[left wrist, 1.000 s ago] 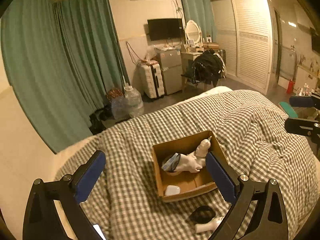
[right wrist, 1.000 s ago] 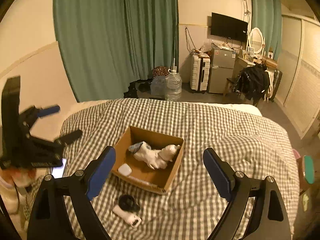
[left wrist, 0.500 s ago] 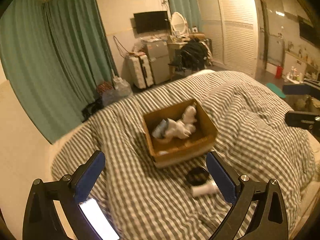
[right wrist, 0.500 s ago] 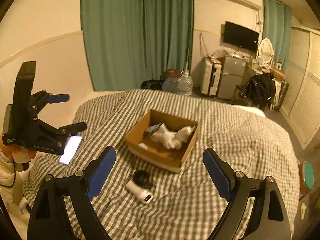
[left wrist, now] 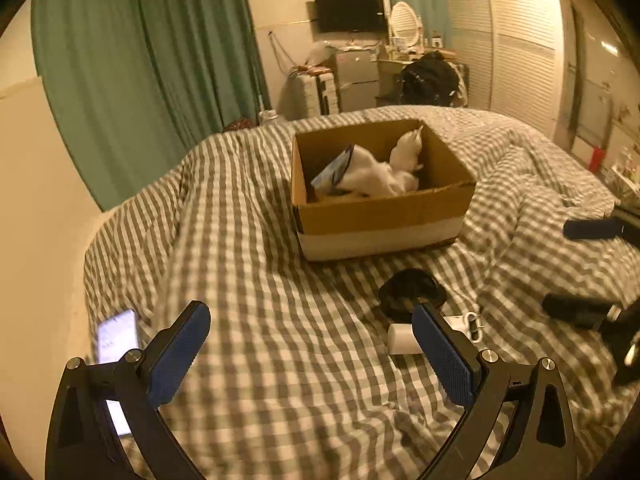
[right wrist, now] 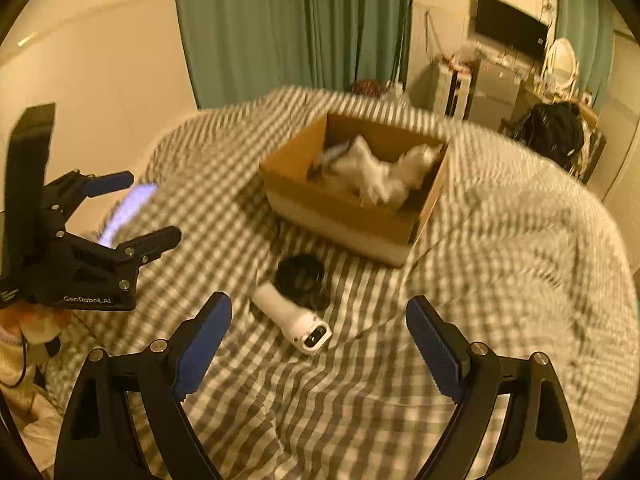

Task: Organize objects
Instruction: 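Move both open tools back toward the black ring and white bottle, then grasp the white clipped bottle with the right tool while the left tool grasps the black ring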

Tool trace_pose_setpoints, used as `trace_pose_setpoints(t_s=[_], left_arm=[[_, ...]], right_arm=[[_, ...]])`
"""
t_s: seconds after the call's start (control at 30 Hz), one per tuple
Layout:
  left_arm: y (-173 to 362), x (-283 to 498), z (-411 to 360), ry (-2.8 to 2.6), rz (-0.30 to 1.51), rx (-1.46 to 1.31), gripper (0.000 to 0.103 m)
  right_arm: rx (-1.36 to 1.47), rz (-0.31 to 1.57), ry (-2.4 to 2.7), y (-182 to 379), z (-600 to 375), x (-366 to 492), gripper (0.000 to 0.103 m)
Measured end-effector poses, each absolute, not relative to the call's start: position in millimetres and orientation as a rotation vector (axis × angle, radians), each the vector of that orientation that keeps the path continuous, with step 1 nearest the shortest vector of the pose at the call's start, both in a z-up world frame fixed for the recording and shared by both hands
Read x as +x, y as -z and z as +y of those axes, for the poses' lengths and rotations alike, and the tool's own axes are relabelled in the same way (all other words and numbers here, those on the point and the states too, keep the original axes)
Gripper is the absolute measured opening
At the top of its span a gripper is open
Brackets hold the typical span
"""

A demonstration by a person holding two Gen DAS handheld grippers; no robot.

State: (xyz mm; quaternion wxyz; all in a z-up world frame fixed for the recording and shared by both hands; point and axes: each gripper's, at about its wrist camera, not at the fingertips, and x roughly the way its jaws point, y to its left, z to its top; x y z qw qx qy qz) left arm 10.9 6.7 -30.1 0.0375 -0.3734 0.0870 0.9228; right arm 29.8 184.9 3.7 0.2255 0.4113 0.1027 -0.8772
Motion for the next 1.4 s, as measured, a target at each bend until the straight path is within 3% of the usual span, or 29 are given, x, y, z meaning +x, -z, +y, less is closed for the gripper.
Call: trace_pose_setpoints(t_s=[0.27,0.43,0.63,0.87,1.4], left_arm=[[78.3,-3.0,6.2,-2.795,0.299,-1.280,0.103],[89.2,-12.2,-13.1,-2.790,0.200,-1.358,0.103],[91.6,-11.3,-16.5,-2.785,0.180,-1.359,0.103],[93.5,-11.8,-13.4,-2.789,0.209,-1.374,0.103],[92.9,-27.6,26.1,-2.694,0.204,-1.395,0.103]], right_arm=[[1.302,0.373,2.291,94.8,157.1,-3.0,0.089],[1.379,0.398,2.230,118.5,146.7,-18.1,0.087],[1.438,0.499,2.175,140.7,127.0,-23.9,0.068],[1.456,0.491,2.182,141.3,133.6,-23.8,0.054],[1.316,0.465,2.315,73.0,187.9,-5.2,0.054]])
